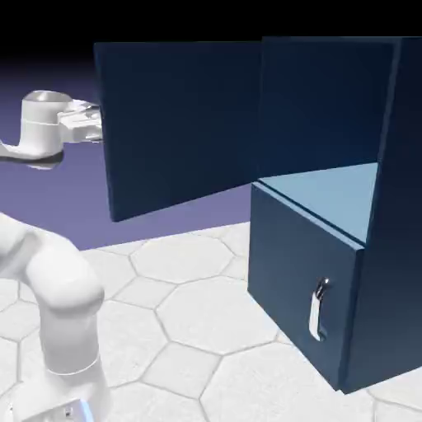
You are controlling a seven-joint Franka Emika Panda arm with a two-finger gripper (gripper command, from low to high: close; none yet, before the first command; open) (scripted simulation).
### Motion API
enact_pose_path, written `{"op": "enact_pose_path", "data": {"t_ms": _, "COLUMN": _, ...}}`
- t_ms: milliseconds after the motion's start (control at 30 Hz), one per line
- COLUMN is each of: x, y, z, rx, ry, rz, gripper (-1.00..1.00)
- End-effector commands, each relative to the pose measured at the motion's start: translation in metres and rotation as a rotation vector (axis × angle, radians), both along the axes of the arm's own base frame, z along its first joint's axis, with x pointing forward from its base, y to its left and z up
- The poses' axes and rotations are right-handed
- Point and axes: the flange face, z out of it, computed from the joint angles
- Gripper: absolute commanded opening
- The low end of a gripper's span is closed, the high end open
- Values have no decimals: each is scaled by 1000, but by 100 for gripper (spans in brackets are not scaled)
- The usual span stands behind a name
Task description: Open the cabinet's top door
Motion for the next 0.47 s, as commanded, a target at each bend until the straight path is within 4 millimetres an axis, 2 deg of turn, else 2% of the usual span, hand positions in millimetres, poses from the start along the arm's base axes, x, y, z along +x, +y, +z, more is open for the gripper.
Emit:
{"op": "enact_pose_path", "data": {"t_ms": 0, "x": 1, "y": 8, "z": 0, "rx": 0, "ry": 0, "rz": -20, "gripper": -100}}
{"op": "enact_pose_path", "data": {"t_ms": 433, "x": 19, "y": 85, "z": 0, "rx": 0, "ry": 0, "rz": -221, "gripper": -100}}
